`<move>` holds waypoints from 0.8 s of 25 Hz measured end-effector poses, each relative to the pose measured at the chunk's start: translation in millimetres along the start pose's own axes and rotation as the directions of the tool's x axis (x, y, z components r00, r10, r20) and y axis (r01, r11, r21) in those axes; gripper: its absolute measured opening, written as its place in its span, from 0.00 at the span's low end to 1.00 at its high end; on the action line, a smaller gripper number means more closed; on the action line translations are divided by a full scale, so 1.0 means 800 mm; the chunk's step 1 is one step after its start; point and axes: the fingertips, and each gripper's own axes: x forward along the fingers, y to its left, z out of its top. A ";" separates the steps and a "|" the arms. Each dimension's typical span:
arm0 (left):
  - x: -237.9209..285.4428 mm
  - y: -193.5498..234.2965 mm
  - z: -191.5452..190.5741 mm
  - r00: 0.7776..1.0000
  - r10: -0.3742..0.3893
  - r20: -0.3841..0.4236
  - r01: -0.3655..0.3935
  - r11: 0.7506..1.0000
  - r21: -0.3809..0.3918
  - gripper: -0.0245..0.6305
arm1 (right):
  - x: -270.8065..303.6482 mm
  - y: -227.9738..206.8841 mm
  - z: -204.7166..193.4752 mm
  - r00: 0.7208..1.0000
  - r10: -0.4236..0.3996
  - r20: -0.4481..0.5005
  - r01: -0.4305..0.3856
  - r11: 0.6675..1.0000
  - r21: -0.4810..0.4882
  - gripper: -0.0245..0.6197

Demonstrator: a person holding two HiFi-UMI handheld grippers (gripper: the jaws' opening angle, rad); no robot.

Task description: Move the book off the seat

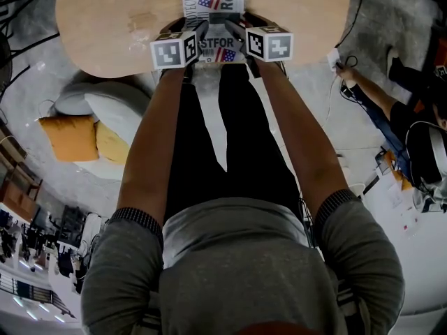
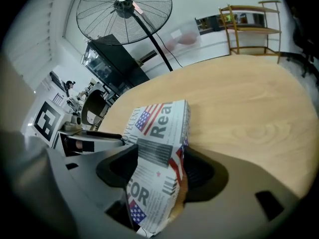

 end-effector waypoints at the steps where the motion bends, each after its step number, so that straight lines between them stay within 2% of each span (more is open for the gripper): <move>1: 0.000 0.003 0.001 1.000 0.006 0.007 -0.006 1.000 0.016 0.49 | -0.004 0.001 0.003 1.000 -0.004 0.010 0.004 1.000 -0.004 0.51; 8: -0.061 -0.020 0.036 0.999 -0.017 0.041 0.013 0.996 0.085 0.49 | -0.055 0.037 0.024 0.998 0.001 0.058 0.002 0.999 -0.052 0.49; 15: -0.173 -0.052 0.065 0.992 -0.065 0.110 0.046 0.985 0.169 0.49 | -0.131 0.124 0.046 0.992 0.066 0.110 -0.049 0.988 -0.147 0.48; 20: -0.254 -0.067 0.089 0.981 -0.099 0.166 0.068 0.980 0.188 0.49 | -0.186 0.175 0.063 0.981 0.102 0.163 -0.080 0.988 -0.135 0.49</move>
